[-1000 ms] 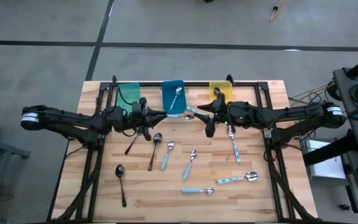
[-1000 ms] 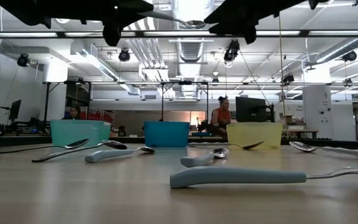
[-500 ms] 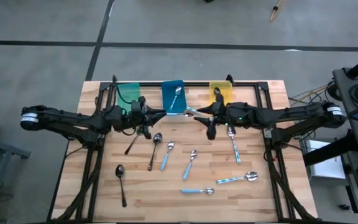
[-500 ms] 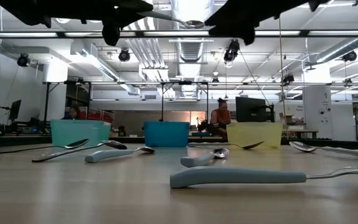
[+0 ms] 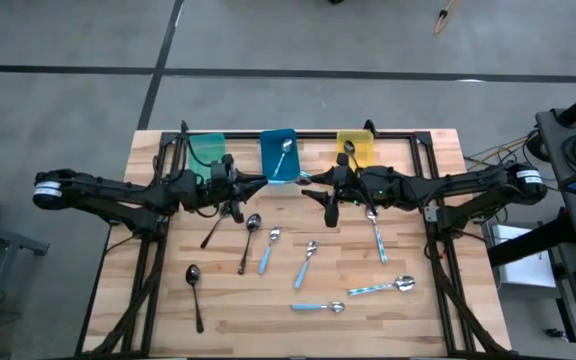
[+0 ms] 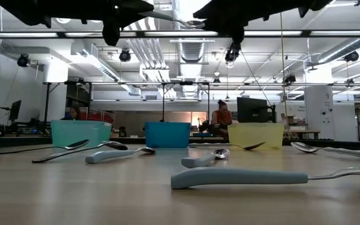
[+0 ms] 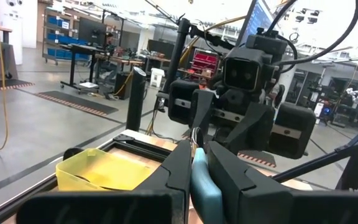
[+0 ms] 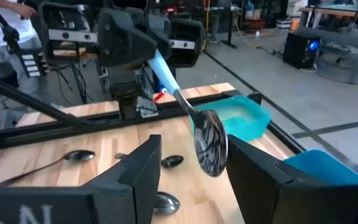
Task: Sort silverware by color (type)
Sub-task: Put the blue spoon into the green bin
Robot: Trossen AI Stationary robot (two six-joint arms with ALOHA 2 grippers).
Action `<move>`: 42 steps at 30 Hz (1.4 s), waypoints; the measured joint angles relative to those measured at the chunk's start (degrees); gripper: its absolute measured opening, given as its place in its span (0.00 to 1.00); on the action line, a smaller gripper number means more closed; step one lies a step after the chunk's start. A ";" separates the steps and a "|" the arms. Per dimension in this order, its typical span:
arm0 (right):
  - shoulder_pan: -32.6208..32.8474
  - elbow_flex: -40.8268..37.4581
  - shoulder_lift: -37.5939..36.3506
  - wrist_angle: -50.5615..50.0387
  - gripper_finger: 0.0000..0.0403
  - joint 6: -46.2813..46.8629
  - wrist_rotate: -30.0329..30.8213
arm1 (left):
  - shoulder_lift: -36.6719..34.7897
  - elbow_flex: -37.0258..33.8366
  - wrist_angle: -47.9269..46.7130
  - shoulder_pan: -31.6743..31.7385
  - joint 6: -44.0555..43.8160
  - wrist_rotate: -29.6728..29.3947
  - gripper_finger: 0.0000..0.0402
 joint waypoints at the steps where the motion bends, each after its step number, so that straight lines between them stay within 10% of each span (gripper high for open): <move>1: 0.00 0.00 0.00 0.09 0.41 0.00 0.24 | 0.02 0.00 0.06 0.00 0.01 0.00 0.05; 23: -1.25 -0.04 2.42 3.81 0.04 0.62 1.09 | 1.69 -0.01 2.46 -0.05 0.06 -0.10 0.05; 42: -1.87 -0.04 -1.86 -10.64 0.03 6.38 1.93 | 1.67 -0.02 -4.40 0.00 5.80 -0.09 0.25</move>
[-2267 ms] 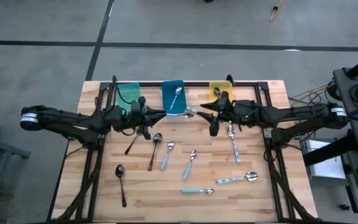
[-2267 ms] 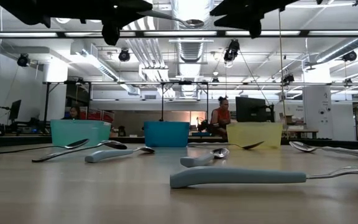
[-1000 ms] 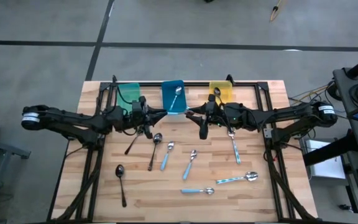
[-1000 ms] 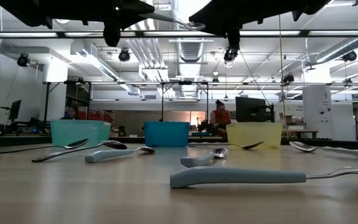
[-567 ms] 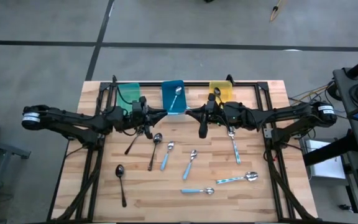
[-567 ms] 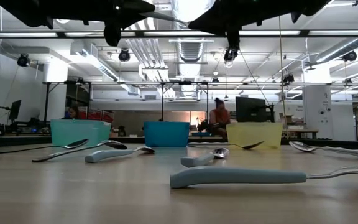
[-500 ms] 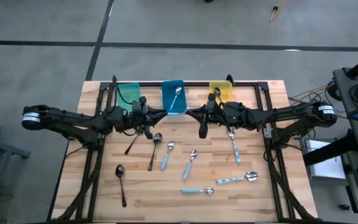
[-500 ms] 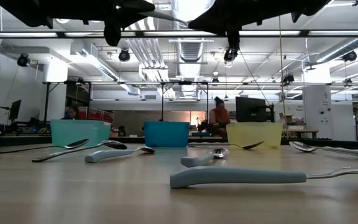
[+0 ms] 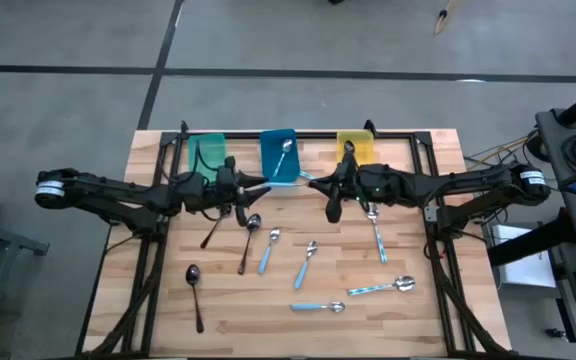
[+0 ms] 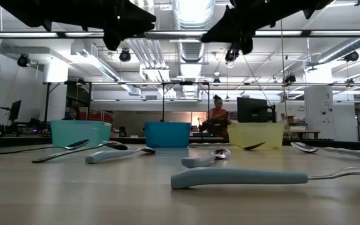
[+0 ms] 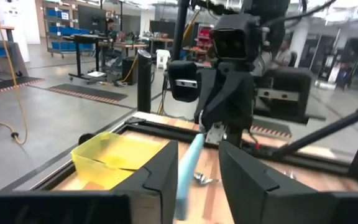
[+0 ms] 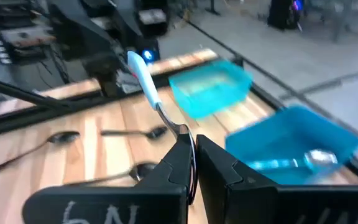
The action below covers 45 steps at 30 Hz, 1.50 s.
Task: Sort silverware by color (type)
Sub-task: Put the blue spoon into the green bin
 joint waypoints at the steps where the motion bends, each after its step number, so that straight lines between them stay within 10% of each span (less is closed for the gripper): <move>1: -0.20 0.00 -0.02 -1.11 0.03 1.04 0.10 | 0.00 0.00 -0.30 0.00 0.67 -0.01 0.27; 26: -1.12 38.70 24.16 -48.06 0.03 5.27 4.25 | 12.83 2.00 2.29 0.00 7.19 -5.40 0.43; 45: -1.14 46.40 29.05 -53.00 0.03 4.29 4.29 | 25.09 9.10 2.07 -0.07 13.10 -18.99 0.36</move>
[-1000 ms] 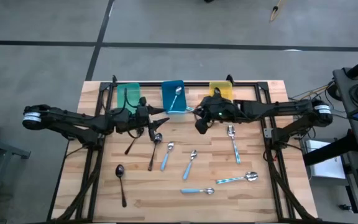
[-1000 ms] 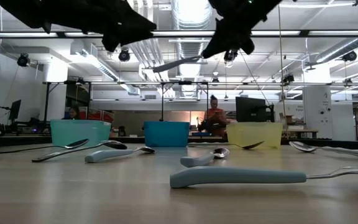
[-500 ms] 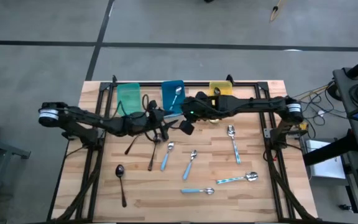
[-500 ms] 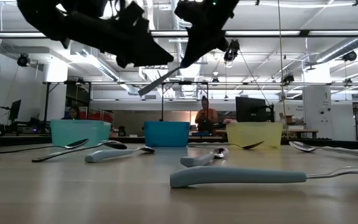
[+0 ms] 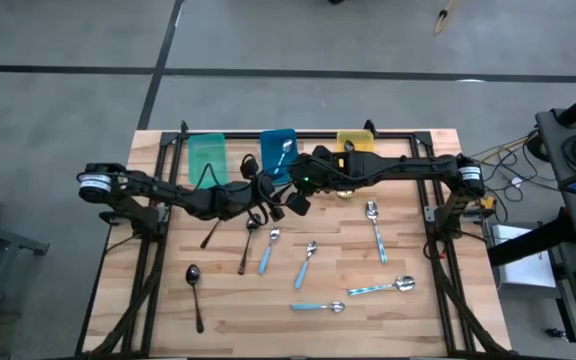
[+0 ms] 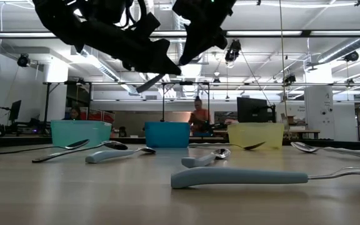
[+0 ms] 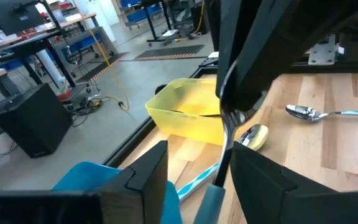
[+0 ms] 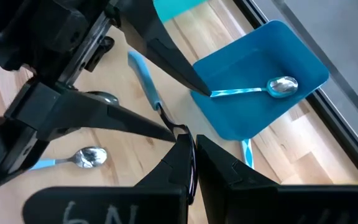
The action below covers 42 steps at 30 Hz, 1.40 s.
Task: Sort silverware by color (type)
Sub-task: Put the blue spoon into the green bin
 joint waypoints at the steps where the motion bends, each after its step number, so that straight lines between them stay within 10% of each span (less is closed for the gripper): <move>1: 0.00 0.00 0.00 -0.04 0.03 0.08 0.00 | 0.00 0.00 0.01 0.00 0.00 -0.13 0.35; 13: -0.20 -0.02 0.05 0.46 0.03 0.23 -0.02 | -0.02 0.00 -0.76 -0.50 0.10 0.76 0.03; 42: -0.72 0.04 -3.60 1.59 0.43 -0.73 0.24 | -5.74 -0.09 -9.54 0.34 -14.82 1.15 0.00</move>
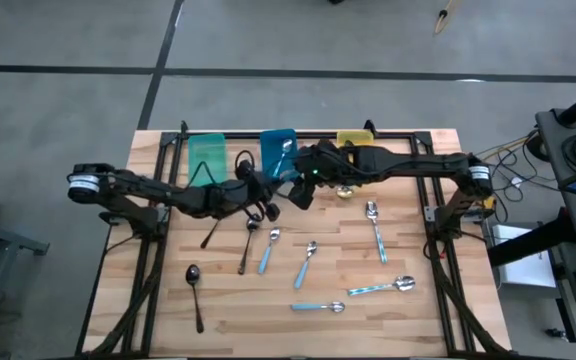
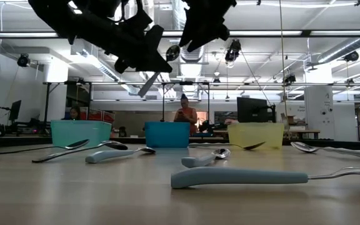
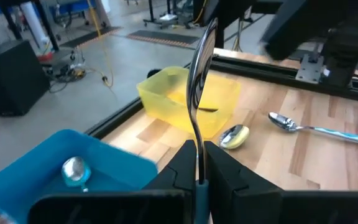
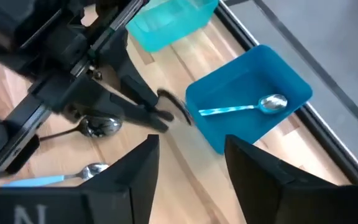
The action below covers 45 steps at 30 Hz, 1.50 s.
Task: Sort silverware by color (type)
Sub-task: Put the blue spoon into the green bin
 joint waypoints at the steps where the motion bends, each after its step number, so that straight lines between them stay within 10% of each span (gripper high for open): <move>1: 0.00 0.00 -0.35 -0.09 0.44 -0.62 0.00 | -0.88 -0.02 -1.29 0.38 -0.64 -0.02 0.00; 16: 0.00 -2.05 -2.63 -6.82 0.44 -2.93 0.02 | -21.81 1.19 -37.61 20.98 -9.32 1.66 0.00; 27: 0.00 -6.87 -2.61 -7.31 0.44 -3.07 0.07 | -17.55 3.27 -54.42 45.70 -11.02 17.68 0.00; 45: 0.00 -9.95 -2.61 -7.26 0.44 -2.85 4.54 | -7.50 3.45 -54.52 48.12 -15.36 17.66 0.00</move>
